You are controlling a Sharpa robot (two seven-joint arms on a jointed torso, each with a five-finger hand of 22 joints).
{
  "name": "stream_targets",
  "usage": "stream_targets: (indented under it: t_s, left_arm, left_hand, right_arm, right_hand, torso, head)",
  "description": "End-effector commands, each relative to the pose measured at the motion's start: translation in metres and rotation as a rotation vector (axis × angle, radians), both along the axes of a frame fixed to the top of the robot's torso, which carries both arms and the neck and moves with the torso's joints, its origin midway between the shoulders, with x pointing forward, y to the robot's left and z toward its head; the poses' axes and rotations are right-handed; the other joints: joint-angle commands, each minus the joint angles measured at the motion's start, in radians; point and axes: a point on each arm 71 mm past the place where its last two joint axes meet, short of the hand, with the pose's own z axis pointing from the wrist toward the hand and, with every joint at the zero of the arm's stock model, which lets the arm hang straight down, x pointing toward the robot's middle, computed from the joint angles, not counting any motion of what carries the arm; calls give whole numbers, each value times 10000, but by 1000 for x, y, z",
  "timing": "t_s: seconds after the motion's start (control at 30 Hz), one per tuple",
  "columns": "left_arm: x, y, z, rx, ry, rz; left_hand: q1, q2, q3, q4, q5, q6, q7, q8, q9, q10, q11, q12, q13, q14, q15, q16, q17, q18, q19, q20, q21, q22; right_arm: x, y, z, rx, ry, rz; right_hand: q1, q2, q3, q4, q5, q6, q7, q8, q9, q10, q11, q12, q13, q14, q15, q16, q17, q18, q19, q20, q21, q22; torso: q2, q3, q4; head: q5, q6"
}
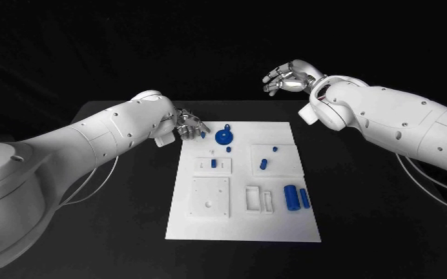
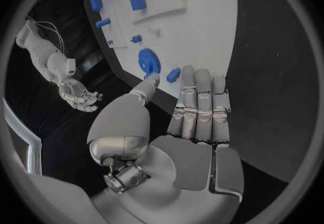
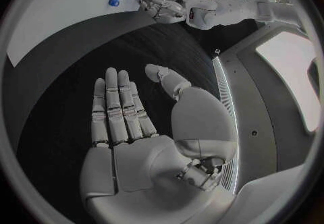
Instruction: Assemble the parts on the task board
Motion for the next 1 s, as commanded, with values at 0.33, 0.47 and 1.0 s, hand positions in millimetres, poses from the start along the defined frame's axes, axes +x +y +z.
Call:
stream_targets:
  t_s: [0.33,0.47,1.0]
  left_arm:
    - [-2,-7,-5,-182,261,-210]
    - [-2,-6,-5,-165,273,-188]
    - [0,-8,-6,-148,246,-113]
  left_hand:
    - [11,195,-5,-116,69,56,3,63,-8,15,-96,64,24,4,-107,42,18,-41,86,-531,-36,141]
    - [182,384,43,-279,94,139,-16,118,-22,35,-115,76,37,14,-118,62,25,-46,102,-541,-36,159]
    - [574,1052,119,-918,427,492,-126,388,-69,207,-211,123,84,148,-170,159,35,-74,270,-595,2,192]
  right_arm:
    - [0,2,1,-23,-102,79]
    - [0,3,1,-22,-102,81]
    - [0,6,1,9,-89,184]
  right_hand:
    - [50,18,34,20,-14,-73,138,65,-14,-18,59,-70,-13,-66,26,-69,-10,-160,-79,4,-45,21]
    - [47,16,33,22,-14,-73,139,65,-14,-18,60,-71,-13,-67,26,-69,-10,-161,-79,4,-47,22]
    - [39,21,33,30,-12,-76,140,67,-17,-19,62,-76,-14,-70,28,-71,-9,-161,-81,7,-54,30]
  torso:
    - [5,3,6]
    - [2,3,8]
    - [5,3,2]
  head:
    - [-24,-51]
    - [-31,-58]
    - [-24,-75]
